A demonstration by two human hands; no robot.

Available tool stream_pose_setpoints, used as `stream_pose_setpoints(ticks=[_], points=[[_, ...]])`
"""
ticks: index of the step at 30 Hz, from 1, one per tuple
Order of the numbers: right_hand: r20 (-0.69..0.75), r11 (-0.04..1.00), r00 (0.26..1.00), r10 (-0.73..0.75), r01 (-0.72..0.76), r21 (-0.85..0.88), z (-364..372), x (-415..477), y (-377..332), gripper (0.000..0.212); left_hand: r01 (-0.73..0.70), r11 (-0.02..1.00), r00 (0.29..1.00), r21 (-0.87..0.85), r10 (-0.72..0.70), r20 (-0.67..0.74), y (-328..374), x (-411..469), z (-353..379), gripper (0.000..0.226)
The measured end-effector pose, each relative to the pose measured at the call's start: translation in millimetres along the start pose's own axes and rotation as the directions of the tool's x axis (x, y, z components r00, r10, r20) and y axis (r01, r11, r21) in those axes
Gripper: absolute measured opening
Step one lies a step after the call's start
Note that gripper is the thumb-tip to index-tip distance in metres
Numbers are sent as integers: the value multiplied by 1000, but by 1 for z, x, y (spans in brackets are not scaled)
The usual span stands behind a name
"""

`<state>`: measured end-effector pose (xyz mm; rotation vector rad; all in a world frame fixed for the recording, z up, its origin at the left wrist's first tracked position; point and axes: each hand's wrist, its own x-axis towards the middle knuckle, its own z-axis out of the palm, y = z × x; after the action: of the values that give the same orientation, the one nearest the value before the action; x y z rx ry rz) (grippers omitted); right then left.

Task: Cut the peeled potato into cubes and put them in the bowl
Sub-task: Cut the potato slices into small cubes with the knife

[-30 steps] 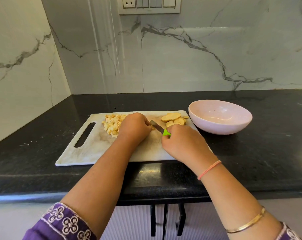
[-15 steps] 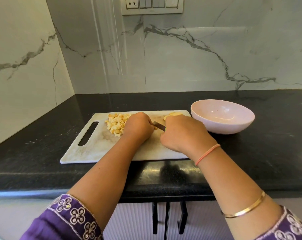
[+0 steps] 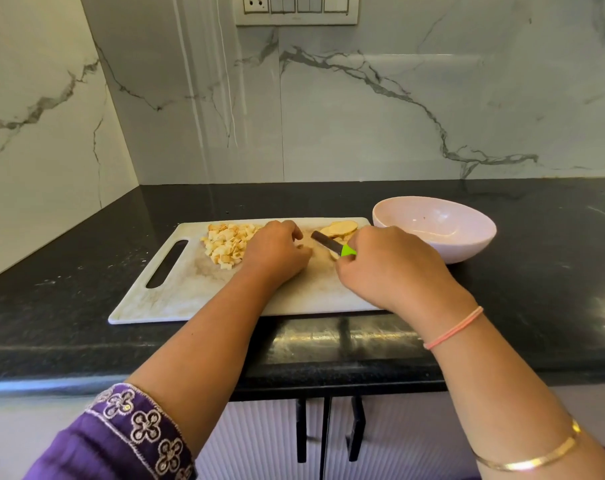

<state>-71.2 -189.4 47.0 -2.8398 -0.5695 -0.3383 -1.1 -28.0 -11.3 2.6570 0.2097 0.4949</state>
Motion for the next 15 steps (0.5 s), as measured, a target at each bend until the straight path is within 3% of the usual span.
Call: stream_pose_setpoints(ticks=[4, 15], points=[[14, 997, 999, 41, -42, 59, 2, 5, 8, 12, 0, 1000, 1000, 28, 0, -13, 4, 1, 5, 36], [64, 995, 996, 66, -70, 75, 12, 12, 10, 17, -47, 998, 999, -41, 47, -5, -2, 5, 0, 27]])
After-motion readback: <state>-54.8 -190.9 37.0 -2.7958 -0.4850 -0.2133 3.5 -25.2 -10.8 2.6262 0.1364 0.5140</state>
